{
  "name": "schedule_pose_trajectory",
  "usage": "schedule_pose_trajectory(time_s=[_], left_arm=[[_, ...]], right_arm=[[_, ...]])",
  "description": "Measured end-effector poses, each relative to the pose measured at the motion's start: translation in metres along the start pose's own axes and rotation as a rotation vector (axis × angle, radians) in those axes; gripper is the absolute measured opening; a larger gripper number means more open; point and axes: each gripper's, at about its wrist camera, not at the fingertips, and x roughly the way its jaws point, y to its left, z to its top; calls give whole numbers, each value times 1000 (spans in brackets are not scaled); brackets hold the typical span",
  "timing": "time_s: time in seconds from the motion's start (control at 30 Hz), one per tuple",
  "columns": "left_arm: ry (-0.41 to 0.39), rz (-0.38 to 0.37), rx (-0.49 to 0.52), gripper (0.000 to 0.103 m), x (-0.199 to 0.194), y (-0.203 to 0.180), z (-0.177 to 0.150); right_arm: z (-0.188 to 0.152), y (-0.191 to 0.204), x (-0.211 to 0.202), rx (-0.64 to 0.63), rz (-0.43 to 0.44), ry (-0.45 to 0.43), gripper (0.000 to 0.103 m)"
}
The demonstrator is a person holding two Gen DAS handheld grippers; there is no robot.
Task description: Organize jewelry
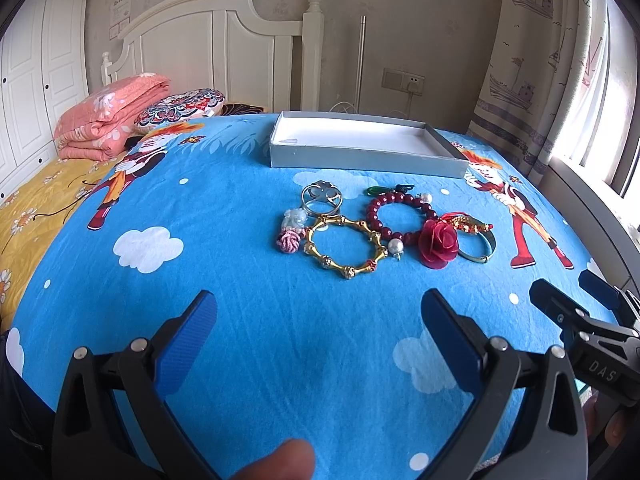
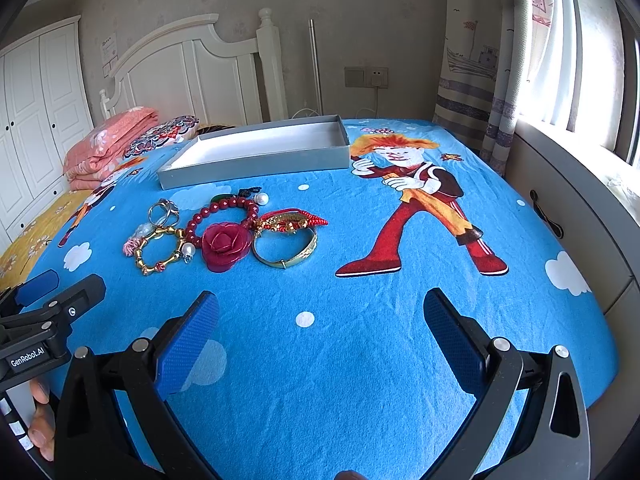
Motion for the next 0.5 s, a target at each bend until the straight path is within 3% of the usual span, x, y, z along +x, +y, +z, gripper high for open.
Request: schedule_pose_trajectory(time_s=[0.5], left_arm=[[4,-2,-3,99,1,1,-2]], right_arm=[[0,0,0,0,0,1,96]])
